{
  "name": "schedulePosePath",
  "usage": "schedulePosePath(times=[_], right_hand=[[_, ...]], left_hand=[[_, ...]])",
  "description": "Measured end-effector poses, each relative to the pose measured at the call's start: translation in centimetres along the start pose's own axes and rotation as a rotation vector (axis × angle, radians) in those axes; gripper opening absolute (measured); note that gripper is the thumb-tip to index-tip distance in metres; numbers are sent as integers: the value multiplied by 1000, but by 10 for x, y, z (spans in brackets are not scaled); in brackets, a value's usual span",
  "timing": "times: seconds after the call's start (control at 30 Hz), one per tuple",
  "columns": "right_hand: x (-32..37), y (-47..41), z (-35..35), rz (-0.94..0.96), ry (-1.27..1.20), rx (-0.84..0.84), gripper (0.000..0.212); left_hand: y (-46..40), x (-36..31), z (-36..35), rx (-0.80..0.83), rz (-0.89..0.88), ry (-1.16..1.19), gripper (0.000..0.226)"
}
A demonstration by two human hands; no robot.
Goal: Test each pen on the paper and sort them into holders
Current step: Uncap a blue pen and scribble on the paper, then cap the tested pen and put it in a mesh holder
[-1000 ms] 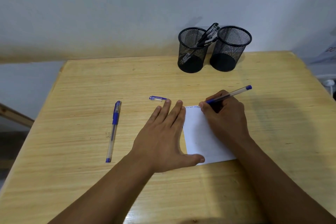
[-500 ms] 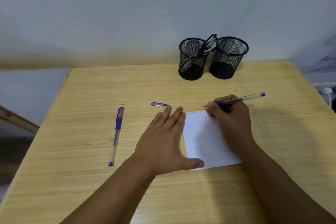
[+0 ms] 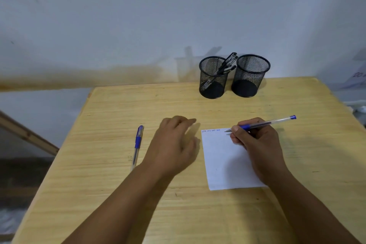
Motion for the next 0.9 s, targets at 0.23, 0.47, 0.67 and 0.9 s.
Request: schedulePosePath(times=[0.23, 0.47, 0.67, 0.9], right_hand=[[1, 18, 3, -13, -9, 35, 5], [16, 32, 2, 19, -17, 72, 7], [35, 41, -6, 47, -66, 124, 6], [57, 46, -9, 140, -31, 115, 14]], left_hand=[[-14, 34, 6, 24, 143, -167, 28], [-12, 27, 14, 3, 165, -52, 17], [2, 0, 24, -76, 310, 452, 16], [6, -22, 24, -114, 314, 661, 16]])
Point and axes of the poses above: each hand's wrist, its own y-axis away from the middle knuckle, its own z-axis out of the back of the hand, x = y × z, the point moved 9 cm from there along -y, towards the middle knuckle, and after that the axes turned 8 degrees about -z, right-handed, at the moved point
